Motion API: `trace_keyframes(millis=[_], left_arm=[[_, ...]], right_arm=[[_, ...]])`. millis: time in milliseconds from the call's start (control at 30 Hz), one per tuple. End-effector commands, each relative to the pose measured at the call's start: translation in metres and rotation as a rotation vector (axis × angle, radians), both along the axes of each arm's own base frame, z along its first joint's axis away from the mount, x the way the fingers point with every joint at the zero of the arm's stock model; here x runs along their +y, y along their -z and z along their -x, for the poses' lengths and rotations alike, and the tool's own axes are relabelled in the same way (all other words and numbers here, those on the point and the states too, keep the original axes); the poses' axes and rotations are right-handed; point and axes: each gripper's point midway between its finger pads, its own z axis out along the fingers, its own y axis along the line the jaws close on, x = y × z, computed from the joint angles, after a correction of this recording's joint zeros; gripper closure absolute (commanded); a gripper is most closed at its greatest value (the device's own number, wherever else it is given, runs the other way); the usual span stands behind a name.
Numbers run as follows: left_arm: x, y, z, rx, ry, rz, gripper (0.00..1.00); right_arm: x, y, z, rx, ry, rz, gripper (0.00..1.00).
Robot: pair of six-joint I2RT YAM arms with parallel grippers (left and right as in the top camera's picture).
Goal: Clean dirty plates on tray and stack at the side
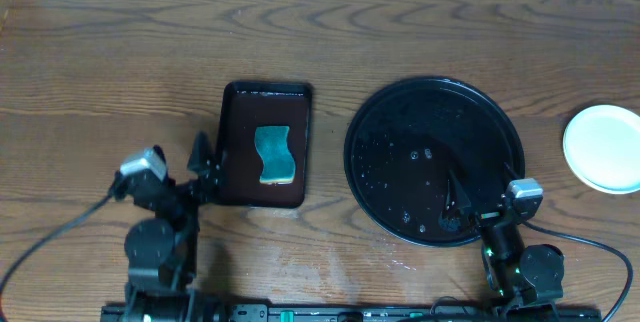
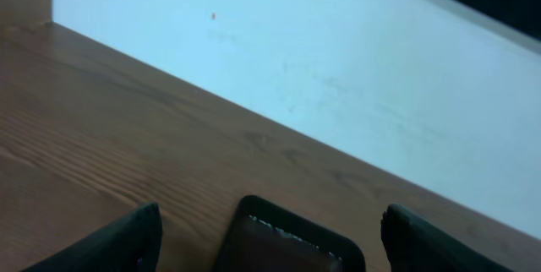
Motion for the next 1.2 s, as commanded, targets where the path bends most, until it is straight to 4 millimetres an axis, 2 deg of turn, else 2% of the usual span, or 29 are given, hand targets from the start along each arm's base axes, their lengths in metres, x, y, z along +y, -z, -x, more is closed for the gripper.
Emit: trace_keyframes(millis=[0,167,333,433,600,767,1167], left_arm=[[0.004,0.009,0.011,-0.058,-0.014,0.003,0.17],[0.005,0.025,0.017,-0.112,-0.018,0.003,0.17],[0.005,0.044,0.011,-0.135,-0.02,0.001,0.17],[0.005,0.058,0.01,-0.089,-0.02,-0.002,0.17],[0.005,0.068,0.01,-0.049,-0.02,-0.012,0.17],[0.005,0.097,0.012,0.072,-0.018,-0.02,0.17],[0.005,0.098,0.012,0.074,-0.018,-0.02,0.17]], right_arm=[[0.001,0.001,0.0,-0.001,-0.006,0.018,0.01],[0.001,0.001,0.0,-0.001,-0.006,0.018,0.01],[0.001,0.001,0.0,-0.001,-0.006,0.018,0.01],[0.001,0.001,0.0,-0.001,-0.006,0.018,0.01],[0.001,0.001,0.0,-0.001,-0.006,0.018,0.01],[0.001,0.001,0.0,-0.001,-0.006,0.018,0.01],[0.001,0.001,0.0,-0.001,-0.006,0.018,0.01]])
